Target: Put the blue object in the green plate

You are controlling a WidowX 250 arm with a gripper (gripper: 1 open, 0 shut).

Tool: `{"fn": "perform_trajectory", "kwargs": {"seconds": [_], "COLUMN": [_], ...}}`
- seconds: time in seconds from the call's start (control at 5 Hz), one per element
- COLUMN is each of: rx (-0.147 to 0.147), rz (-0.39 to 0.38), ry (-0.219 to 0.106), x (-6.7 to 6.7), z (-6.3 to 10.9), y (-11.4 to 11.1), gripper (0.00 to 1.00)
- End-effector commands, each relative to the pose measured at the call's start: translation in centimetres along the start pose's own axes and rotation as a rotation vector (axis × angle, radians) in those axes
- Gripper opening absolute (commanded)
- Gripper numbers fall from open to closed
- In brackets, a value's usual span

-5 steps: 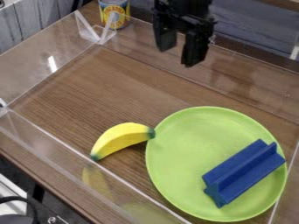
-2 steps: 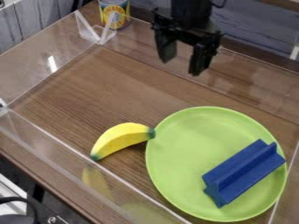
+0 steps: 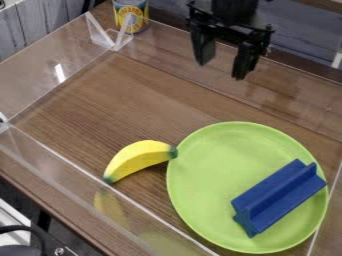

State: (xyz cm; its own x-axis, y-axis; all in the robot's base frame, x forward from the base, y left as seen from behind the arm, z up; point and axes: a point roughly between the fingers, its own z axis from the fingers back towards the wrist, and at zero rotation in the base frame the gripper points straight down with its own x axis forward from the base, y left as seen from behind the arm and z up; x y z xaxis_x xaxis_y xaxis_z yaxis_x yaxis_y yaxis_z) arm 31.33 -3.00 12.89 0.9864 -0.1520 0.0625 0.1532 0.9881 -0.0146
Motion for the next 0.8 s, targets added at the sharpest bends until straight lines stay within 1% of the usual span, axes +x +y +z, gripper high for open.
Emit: {"fn": "perform_trajectory", "kwargs": {"seconds": [0.0,0.2,0.6], "rx": [0.004,-0.001,-0.006], "rz": [-0.011,-0.023,0.035], "ry": [-0.044,-0.025,-0.004], "x": [0.1,-0.5,-0.6], "z": [1.0,0.9,0.6], "y": [-0.4,-0.7,-2.2], "gripper": [1.0,1.0,1.0]}}
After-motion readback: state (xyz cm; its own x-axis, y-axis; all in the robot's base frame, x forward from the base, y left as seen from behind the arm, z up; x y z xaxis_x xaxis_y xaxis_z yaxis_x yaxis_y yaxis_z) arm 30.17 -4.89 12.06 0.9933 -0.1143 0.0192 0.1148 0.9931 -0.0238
